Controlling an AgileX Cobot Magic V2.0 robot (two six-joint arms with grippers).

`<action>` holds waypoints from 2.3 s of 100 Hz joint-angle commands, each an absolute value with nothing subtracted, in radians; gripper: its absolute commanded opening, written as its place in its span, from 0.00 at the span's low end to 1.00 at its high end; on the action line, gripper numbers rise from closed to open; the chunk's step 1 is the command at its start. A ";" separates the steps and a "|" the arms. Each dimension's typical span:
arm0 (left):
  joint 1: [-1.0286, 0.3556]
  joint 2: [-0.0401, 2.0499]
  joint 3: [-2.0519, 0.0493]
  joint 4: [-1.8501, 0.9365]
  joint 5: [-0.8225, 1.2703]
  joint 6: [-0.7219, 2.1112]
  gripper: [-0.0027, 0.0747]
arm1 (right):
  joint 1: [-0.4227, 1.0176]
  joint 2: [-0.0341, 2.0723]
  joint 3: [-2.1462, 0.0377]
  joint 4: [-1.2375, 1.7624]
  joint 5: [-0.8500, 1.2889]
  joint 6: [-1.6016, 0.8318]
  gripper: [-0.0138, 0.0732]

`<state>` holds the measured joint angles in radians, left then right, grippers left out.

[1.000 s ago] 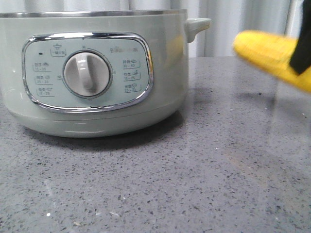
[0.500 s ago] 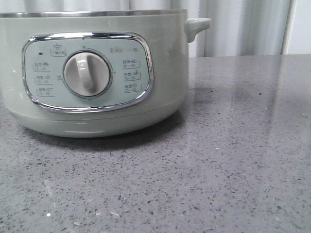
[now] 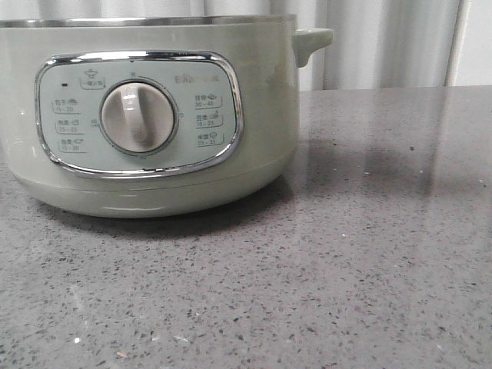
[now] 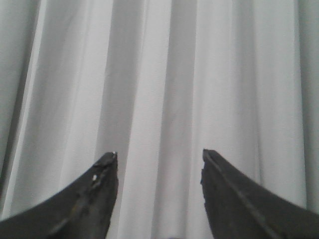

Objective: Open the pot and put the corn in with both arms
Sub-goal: 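Move the corn over the open pot with the right gripper, then lower the corn into the pot and open the right gripper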

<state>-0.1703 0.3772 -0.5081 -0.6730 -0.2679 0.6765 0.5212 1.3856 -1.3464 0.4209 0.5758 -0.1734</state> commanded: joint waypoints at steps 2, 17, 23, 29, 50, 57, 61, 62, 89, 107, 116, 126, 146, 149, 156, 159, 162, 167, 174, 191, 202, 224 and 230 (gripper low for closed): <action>-0.169 0.384 -0.543 -0.665 -0.319 0.676 0.47 | 0.524 1.385 -1.380 0.448 0.476 -0.186 0.33; -0.169 0.384 -0.543 -0.665 -0.315 0.676 0.47 | 0.524 1.401 -1.380 0.448 0.422 -0.186 0.69; -0.169 0.384 -0.543 -0.665 -0.309 0.676 0.47 | 0.524 1.401 -1.380 0.448 0.408 -0.186 0.71; -0.169 0.383 -0.543 -0.665 -0.300 0.676 0.47 | 0.524 1.399 -1.380 0.448 0.408 -0.186 0.71; -0.169 0.350 -0.543 -0.665 -0.222 0.676 0.47 | 0.524 1.399 -1.380 0.444 0.471 -0.203 0.71; -0.169 0.323 -0.543 -0.665 -0.183 0.676 0.47 | 0.524 1.399 -1.380 0.444 0.512 -0.203 0.71; -0.169 0.307 -0.543 -0.665 -0.160 0.676 0.46 | 0.524 1.394 -1.380 0.444 0.539 -0.203 0.70; -0.169 0.301 -0.543 -0.665 -0.152 0.676 0.45 | 0.524 1.393 -1.380 0.444 0.543 -0.203 0.70; -0.169 0.134 -0.543 -0.665 0.031 0.676 0.04 | 0.524 1.317 -1.372 0.426 0.640 -0.203 0.27; -0.169 0.049 -0.543 -0.687 0.173 0.677 0.01 | 0.524 1.237 -1.331 0.426 0.665 -0.203 0.07; -0.169 0.021 -0.541 -0.690 0.209 0.683 0.01 | 0.524 1.185 -1.284 0.426 0.658 -0.203 0.07; -0.169 0.002 -0.530 -0.690 0.240 0.683 0.01 | 0.524 1.121 -1.212 0.422 0.619 -0.203 0.07; -0.169 -0.003 -0.463 -0.690 0.259 0.683 0.01 | 0.524 0.951 -1.014 0.368 0.516 -0.203 0.07; -0.169 -0.003 -0.452 -0.692 0.259 0.683 0.01 | 0.524 0.924 -0.974 0.366 0.496 -0.203 0.07; -0.169 -0.003 -0.427 -0.712 0.259 0.683 0.01 | 0.524 0.860 -0.897 0.356 0.458 -0.203 0.07; -0.169 -0.003 -0.417 -0.718 0.255 0.683 0.01 | 0.524 0.841 -0.875 0.347 0.447 -0.203 0.07; -0.169 -0.003 -0.404 -0.718 0.251 0.683 0.01 | 0.524 0.805 -0.839 0.333 0.428 -0.203 0.07; -0.169 -0.003 -0.385 -0.718 0.235 0.683 0.01 | 0.524 0.755 -0.789 0.315 0.394 -0.203 0.07; -0.169 -0.003 -0.358 -0.718 0.212 0.683 0.01 | 0.524 0.682 -0.716 0.297 0.335 -0.203 0.07; -0.169 -0.003 -0.289 -0.773 0.146 0.683 0.01 | 0.521 0.513 -0.549 0.297 0.179 -0.203 0.07; -0.169 -0.003 -0.260 -0.792 0.137 0.683 0.01 | 0.520 0.414 -0.443 0.297 0.073 -0.203 0.07; -0.169 -0.003 -0.217 -0.779 0.100 0.683 0.01 | 0.512 0.268 -0.267 0.295 -0.048 -0.203 0.07; -0.169 -0.003 -0.200 -0.779 0.078 0.683 0.01 | 0.503 0.241 -0.239 0.295 -0.048 -0.203 0.07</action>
<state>-0.1703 -0.0046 -0.1912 -0.7695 0.1674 0.6828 0.5190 0.2689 -0.2535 0.3019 0.0535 -0.1928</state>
